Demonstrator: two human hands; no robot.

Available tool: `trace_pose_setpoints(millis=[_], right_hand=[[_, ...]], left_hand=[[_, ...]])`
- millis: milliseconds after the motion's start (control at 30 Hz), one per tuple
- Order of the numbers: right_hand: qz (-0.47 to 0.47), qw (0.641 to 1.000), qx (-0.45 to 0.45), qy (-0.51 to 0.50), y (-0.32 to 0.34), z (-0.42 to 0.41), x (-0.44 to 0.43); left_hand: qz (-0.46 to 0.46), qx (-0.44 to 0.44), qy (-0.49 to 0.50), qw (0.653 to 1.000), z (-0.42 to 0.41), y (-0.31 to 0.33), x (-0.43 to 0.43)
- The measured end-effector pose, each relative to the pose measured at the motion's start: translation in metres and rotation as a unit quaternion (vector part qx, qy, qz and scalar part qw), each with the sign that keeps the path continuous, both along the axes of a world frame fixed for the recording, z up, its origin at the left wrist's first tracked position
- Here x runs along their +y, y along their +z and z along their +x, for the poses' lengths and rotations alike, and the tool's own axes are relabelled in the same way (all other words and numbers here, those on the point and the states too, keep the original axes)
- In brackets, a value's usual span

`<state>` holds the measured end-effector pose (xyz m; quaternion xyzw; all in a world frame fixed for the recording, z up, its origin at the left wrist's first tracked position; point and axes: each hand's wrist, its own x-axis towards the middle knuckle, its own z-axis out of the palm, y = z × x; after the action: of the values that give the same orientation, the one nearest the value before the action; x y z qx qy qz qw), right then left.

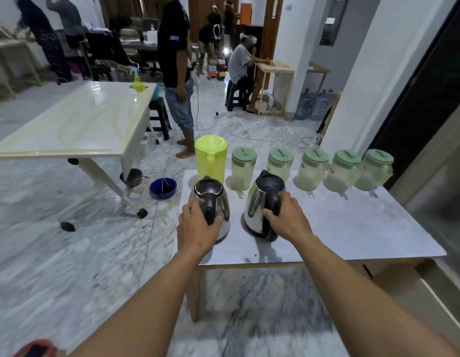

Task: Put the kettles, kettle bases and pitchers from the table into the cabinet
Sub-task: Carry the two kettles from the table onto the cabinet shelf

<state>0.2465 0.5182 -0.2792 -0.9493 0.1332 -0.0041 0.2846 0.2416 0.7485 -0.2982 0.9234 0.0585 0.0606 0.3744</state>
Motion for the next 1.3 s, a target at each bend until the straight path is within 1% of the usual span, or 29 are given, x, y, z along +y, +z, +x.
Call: trace_pose_setpoints(millis=[100,167,267,333,433,533,633,800,967,1133,1300], right_hand=[[0.016,0.998,0.001,-0.061,-0.03,0.008,-0.001],[0.063,0.994,-0.01,-0.083,-0.047,0.011,-0.002],[0.144,0.983,-0.028,-0.11,-0.067,0.018,-0.005],[0.214,0.967,-0.042,-0.128,-0.076,0.023,-0.006],[0.323,0.933,-0.05,-0.148,-0.088,0.033,-0.007],[0.385,0.905,-0.058,-0.172,-0.095,0.044,-0.005],[0.391,0.899,-0.068,-0.186,-0.098,0.055,-0.003],[0.367,0.895,-0.103,-0.232,-0.104,0.06,0.002],[0.349,0.9,-0.127,-0.229,-0.09,0.058,0.004],[0.345,0.901,-0.145,-0.22,-0.057,0.045,0.009],[0.338,0.896,-0.178,-0.227,-0.002,0.021,0.011]], left_hand=[[-0.07,0.026,0.04,0.996,0.005,-0.033,0.0],[-0.118,0.046,0.052,0.991,0.01,-0.047,-0.001],[-0.161,0.083,0.036,0.983,0.018,-0.064,-0.005],[-0.196,0.094,0.035,0.975,0.024,-0.071,-0.01],[-0.254,0.084,0.08,0.96,0.034,-0.078,-0.018],[-0.295,0.075,0.123,0.944,0.044,-0.086,-0.024],[-0.314,0.068,0.146,0.936,0.051,-0.088,-0.03],[-0.264,0.036,0.182,0.946,0.052,-0.08,-0.033],[-0.256,0.017,0.193,0.947,0.044,-0.063,-0.033],[-0.263,-0.007,0.195,0.945,0.034,-0.027,-0.031],[-0.27,-0.047,0.158,0.949,0.021,0.025,-0.03]])
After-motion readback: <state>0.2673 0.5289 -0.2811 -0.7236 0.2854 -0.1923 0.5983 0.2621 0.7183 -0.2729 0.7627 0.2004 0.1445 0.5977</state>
